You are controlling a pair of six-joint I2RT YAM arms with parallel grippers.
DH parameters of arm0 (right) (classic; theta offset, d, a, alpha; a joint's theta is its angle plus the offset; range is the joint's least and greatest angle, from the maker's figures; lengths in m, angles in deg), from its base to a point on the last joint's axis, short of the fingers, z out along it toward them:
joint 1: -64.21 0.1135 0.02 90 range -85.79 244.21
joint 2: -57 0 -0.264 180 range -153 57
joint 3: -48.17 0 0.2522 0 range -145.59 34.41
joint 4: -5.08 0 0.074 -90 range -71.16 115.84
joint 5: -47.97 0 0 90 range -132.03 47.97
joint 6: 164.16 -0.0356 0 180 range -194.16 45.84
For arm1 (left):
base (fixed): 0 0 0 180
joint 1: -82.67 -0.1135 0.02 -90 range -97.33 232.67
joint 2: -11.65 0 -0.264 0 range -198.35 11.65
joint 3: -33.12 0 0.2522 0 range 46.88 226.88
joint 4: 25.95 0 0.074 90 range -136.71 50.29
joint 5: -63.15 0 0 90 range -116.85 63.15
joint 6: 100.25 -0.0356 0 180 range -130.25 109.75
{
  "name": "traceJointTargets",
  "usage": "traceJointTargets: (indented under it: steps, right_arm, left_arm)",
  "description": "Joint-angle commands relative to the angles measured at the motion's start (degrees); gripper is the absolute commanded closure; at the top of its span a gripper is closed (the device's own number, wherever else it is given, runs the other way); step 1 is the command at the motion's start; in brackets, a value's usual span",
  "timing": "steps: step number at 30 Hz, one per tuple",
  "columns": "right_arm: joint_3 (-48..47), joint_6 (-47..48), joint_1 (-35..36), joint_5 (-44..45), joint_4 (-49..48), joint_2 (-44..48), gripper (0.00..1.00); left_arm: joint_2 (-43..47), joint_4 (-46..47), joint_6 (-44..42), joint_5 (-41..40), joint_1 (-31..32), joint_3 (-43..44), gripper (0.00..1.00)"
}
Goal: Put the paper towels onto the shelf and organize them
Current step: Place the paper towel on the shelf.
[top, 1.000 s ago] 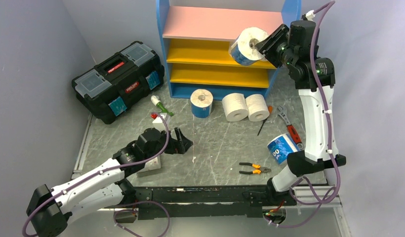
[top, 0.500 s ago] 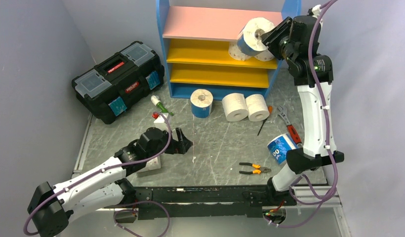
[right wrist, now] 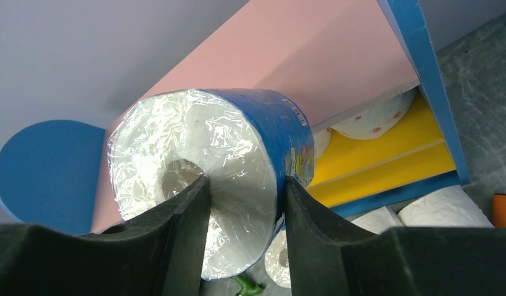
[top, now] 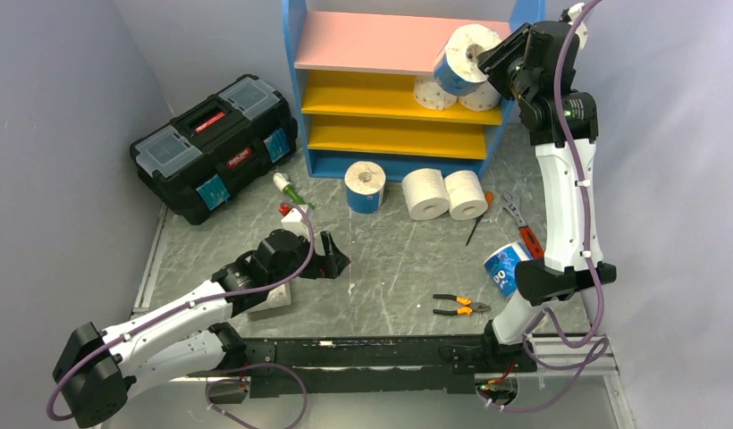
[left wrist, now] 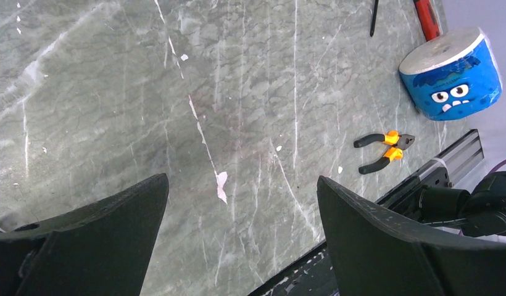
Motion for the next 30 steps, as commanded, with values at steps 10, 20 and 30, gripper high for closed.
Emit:
traceJointTargets:
  steps: [10,20,30]
  right_arm:
    - [-0.47,-1.46,-0.95,3.41,-9.57,2.78,0.75]
    - [1.58,-1.96,-0.95,4.55,-13.14,3.99,0.77]
    - [0.52,-1.29,-1.08,7.41,-13.93,3.78,0.78]
  left_arm:
    - [-0.12,2.7,-0.16,0.75,0.27,1.84,0.03]
    - [0.17,2.57,-0.08,0.87,0.26,1.56,0.03]
    - [-0.31,3.09,0.17,1.44,0.3,1.47,0.04]
